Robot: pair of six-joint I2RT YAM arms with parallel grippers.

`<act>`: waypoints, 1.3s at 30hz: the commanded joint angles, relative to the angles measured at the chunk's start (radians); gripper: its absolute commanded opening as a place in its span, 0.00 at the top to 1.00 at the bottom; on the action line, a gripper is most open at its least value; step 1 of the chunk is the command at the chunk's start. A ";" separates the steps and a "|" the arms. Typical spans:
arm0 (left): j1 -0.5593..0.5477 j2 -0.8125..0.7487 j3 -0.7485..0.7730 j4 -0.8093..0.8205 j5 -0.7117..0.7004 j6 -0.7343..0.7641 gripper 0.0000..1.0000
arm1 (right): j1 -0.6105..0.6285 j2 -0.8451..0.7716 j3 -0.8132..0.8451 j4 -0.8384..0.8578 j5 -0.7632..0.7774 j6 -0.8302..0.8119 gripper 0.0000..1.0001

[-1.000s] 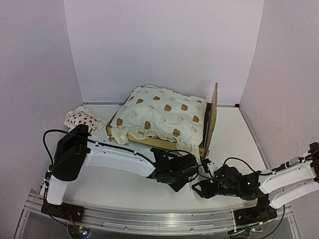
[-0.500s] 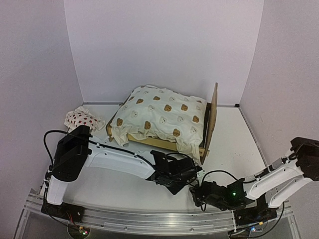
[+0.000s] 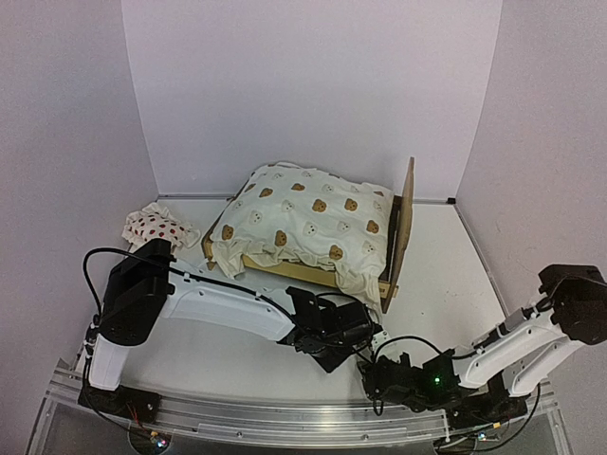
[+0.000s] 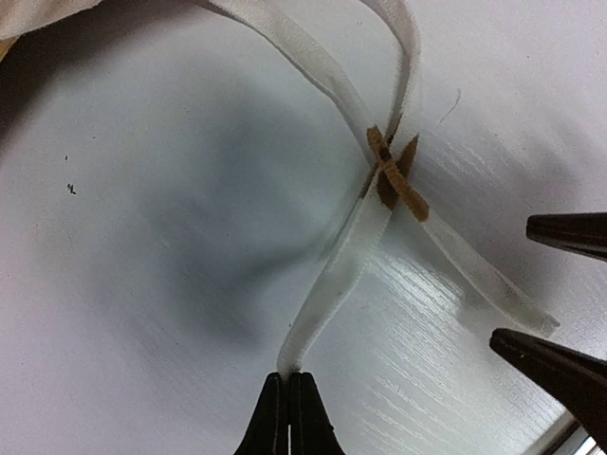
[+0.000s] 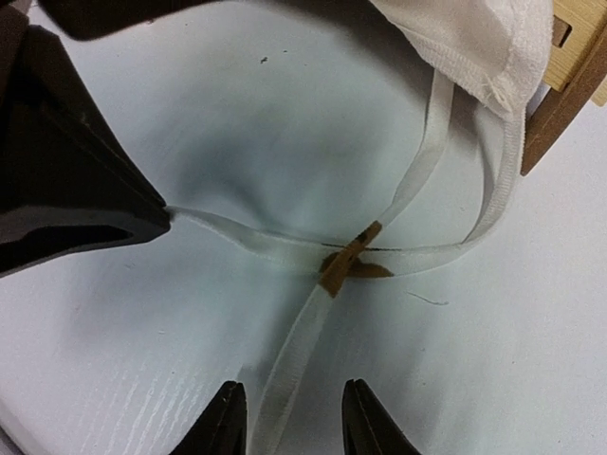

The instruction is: Set up the pet bed

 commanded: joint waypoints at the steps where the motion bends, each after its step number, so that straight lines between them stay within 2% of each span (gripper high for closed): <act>1: 0.003 -0.089 -0.012 0.120 0.003 -0.024 1.00 | 0.023 -0.034 -0.041 0.064 -0.037 -0.006 0.62; 7: 0.003 -0.100 -0.029 0.133 0.006 -0.057 1.00 | 0.023 -0.200 -0.132 0.015 0.093 0.108 0.59; 11: 0.003 -0.092 -0.022 0.129 0.004 -0.105 1.00 | 0.023 -0.253 -0.137 -0.049 0.103 0.148 0.55; 16: 0.004 -0.087 -0.008 0.117 0.007 -0.153 1.00 | 0.023 -0.221 -0.094 -0.053 0.054 0.133 0.51; 27: 0.003 -0.094 -0.029 0.123 0.008 -0.194 1.00 | 0.023 -0.060 -0.038 0.044 -0.011 0.133 0.52; 33: 0.003 -0.102 -0.037 0.127 0.013 -0.205 1.00 | 0.026 0.028 -0.023 0.065 -0.015 0.161 0.59; 39: 0.004 -0.103 -0.039 0.127 0.010 -0.205 1.00 | 0.047 0.080 0.003 0.045 0.009 0.169 0.80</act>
